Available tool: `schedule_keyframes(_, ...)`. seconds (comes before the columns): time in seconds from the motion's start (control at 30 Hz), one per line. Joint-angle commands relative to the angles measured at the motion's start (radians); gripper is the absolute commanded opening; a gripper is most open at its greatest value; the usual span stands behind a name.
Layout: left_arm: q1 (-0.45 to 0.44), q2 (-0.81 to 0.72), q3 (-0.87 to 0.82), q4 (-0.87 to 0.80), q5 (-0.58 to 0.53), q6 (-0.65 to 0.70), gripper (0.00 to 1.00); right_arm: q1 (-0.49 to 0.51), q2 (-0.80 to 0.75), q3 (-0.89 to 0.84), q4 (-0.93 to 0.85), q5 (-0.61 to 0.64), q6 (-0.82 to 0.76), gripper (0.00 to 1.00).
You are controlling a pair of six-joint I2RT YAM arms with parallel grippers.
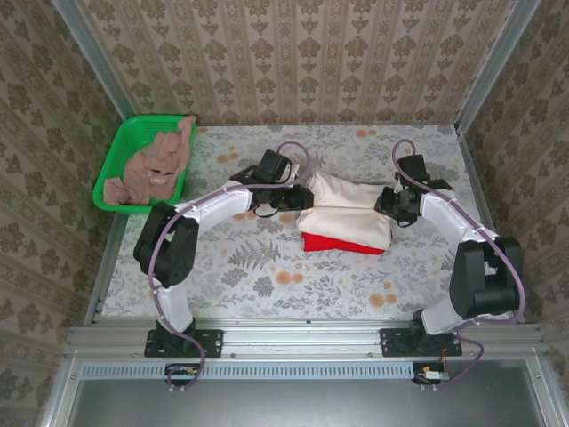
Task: Fold and stack the t-shirts
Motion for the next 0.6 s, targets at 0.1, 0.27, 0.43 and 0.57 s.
schedule_keyframes(0.1,0.011,-0.174,-0.120,-0.026,-0.091,0.026,0.53,0.027,-0.181,0.029,-0.091,0.111,-0.015,0.51)
schedule_keyframes(0.27,-0.016,-0.261,-0.289,0.126,-0.122,-0.023,0.67,0.103,-0.304,-0.066,-0.057,0.113,0.036,0.55)
schedule_keyframes(0.43,-0.072,-0.229,-0.359,0.318,-0.073,-0.052,0.67,0.142,-0.286,-0.144,0.011,0.084,0.071,0.56)
schedule_keyframes(0.57,-0.086,-0.187,-0.363,0.377,-0.039,-0.070,0.64,0.143,-0.259,-0.172,0.037,0.078,0.084,0.56)
